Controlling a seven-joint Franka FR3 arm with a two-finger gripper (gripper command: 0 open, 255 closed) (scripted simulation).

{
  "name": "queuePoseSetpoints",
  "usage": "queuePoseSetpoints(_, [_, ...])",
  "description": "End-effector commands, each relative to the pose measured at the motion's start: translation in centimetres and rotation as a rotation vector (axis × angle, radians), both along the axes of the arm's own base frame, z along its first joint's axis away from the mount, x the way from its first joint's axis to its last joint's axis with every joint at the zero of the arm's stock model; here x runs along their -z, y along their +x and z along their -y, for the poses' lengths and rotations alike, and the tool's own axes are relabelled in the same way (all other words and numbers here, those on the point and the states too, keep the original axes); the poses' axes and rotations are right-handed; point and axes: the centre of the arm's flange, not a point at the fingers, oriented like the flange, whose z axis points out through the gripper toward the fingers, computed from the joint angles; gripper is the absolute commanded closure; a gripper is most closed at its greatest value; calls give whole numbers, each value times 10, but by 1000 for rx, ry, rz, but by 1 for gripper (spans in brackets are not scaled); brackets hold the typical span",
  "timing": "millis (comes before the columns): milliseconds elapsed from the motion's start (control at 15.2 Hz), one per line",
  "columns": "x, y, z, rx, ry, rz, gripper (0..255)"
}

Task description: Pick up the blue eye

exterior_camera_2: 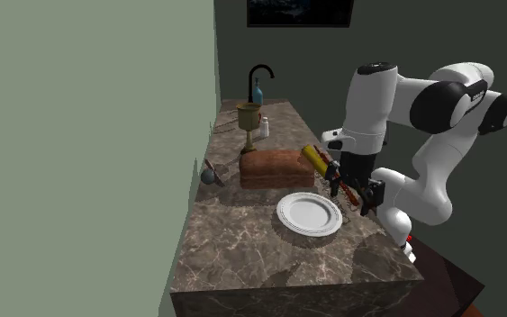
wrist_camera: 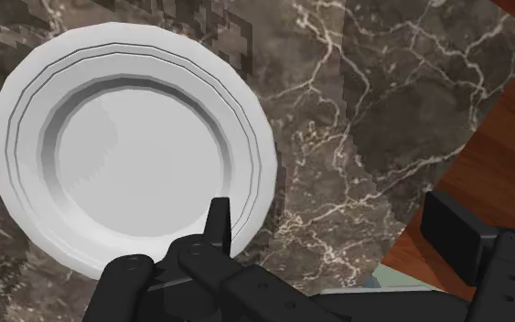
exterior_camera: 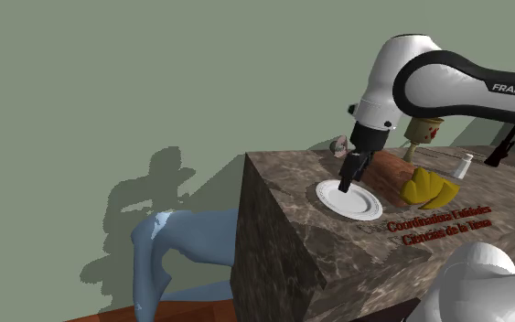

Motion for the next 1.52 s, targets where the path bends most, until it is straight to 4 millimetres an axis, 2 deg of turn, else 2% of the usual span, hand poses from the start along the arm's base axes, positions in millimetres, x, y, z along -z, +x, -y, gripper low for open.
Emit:
queuePoseSetpoints(0, [0,0,0,0,0,0,0])
queuePoseSetpoints(726, [25,103,84,204,-115,-13,0])
queuePoseSetpoints(1452, [40,186,190,408,-229,-27,0])
